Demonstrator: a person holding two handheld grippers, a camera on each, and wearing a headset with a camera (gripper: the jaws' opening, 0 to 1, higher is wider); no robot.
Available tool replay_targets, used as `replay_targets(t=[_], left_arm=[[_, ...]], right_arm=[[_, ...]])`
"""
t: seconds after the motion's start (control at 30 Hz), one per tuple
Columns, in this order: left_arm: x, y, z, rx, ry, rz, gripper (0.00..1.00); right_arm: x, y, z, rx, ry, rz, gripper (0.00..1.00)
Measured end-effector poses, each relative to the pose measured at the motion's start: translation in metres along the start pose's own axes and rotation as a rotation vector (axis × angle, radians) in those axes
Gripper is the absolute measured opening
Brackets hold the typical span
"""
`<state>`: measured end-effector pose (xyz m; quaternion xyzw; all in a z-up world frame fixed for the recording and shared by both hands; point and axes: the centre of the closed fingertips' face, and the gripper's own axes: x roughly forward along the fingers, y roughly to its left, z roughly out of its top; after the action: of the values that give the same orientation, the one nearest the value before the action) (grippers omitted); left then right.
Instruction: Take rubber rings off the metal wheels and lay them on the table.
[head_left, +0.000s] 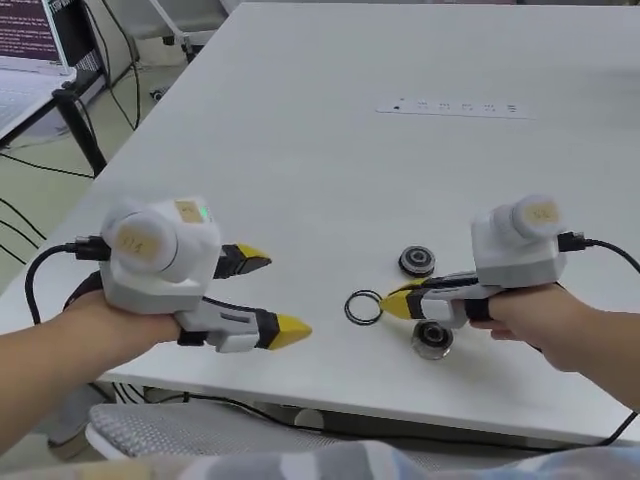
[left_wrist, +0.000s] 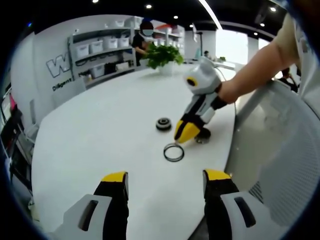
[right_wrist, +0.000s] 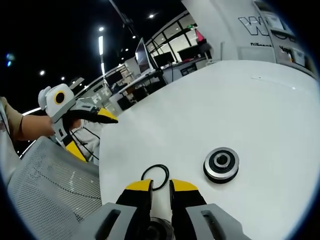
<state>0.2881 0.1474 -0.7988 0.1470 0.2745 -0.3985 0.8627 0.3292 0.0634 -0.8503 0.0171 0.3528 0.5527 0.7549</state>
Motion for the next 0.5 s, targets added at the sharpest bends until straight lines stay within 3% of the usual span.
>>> replay_targets(t=[0.5], left_arm=[[0.013, 0.0, 0.021, 0.015, -0.029, -0.013, 0.61]], right_arm=[[-0.027, 0.006, 0.016, -0.053, -0.068, -0.019, 0.22]])
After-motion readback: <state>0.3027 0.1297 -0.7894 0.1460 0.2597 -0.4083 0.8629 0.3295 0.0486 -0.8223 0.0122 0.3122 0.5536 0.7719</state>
